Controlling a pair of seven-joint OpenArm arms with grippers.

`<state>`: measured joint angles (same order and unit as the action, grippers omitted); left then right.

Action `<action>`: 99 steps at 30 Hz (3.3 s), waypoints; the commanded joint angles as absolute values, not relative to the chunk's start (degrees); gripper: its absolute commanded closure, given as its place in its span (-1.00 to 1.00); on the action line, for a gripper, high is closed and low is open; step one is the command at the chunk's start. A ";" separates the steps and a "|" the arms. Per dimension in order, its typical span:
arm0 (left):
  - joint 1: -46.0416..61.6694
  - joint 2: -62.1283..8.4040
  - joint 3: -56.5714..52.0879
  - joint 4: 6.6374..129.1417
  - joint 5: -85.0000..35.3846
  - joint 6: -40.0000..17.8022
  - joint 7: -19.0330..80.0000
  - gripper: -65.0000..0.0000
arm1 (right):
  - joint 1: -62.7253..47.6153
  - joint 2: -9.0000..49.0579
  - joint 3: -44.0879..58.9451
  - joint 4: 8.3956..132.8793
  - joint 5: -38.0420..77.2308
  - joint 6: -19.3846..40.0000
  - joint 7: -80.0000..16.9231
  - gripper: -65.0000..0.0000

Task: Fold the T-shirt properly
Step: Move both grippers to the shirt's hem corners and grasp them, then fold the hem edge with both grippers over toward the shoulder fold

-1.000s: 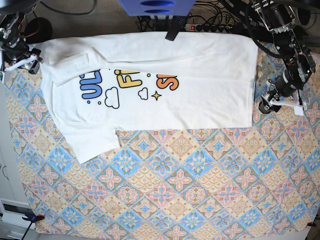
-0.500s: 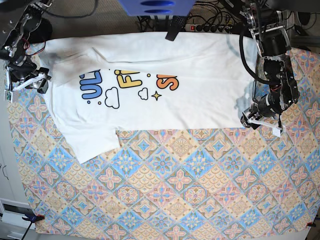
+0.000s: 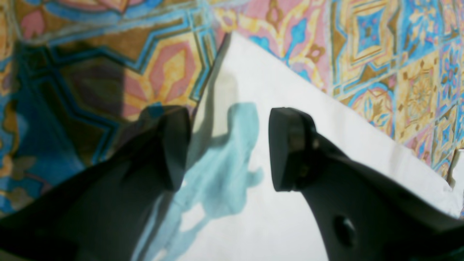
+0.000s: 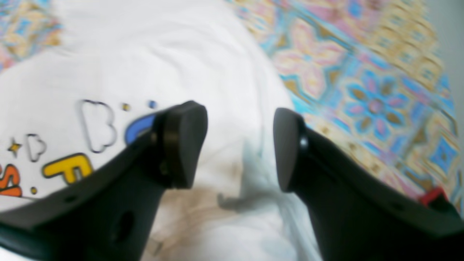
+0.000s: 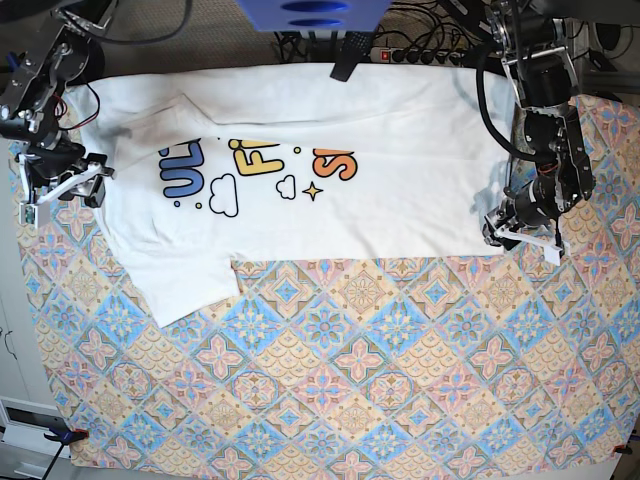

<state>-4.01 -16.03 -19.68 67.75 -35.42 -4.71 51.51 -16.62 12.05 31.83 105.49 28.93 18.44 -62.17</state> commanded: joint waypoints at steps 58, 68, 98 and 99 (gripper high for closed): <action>5.41 -16.13 -14.64 87.87 -36.00 -9.27 49.80 1.00 | 17.54 24.84 -0.92 48.13 17.10 18.24 -39.34 0.04; 5.49 -16.13 -14.73 87.87 -36.00 -9.36 49.80 1.00 | 17.54 25.80 -0.66 48.13 17.10 26.42 -39.25 1.00; 23.43 -20.53 -14.73 98.77 -36.26 -9.45 39.08 1.00 | -3.21 27.56 13.32 76.35 17.36 26.68 -39.78 1.00; 23.96 -20.53 -14.73 99.12 -36.26 -9.45 39.08 1.00 | -4.35 27.56 13.93 77.58 17.36 26.68 -39.78 1.00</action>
<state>24.10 -19.77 -14.37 97.78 -35.99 -9.30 40.47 -4.89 26.20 13.39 76.47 16.95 26.72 -40.95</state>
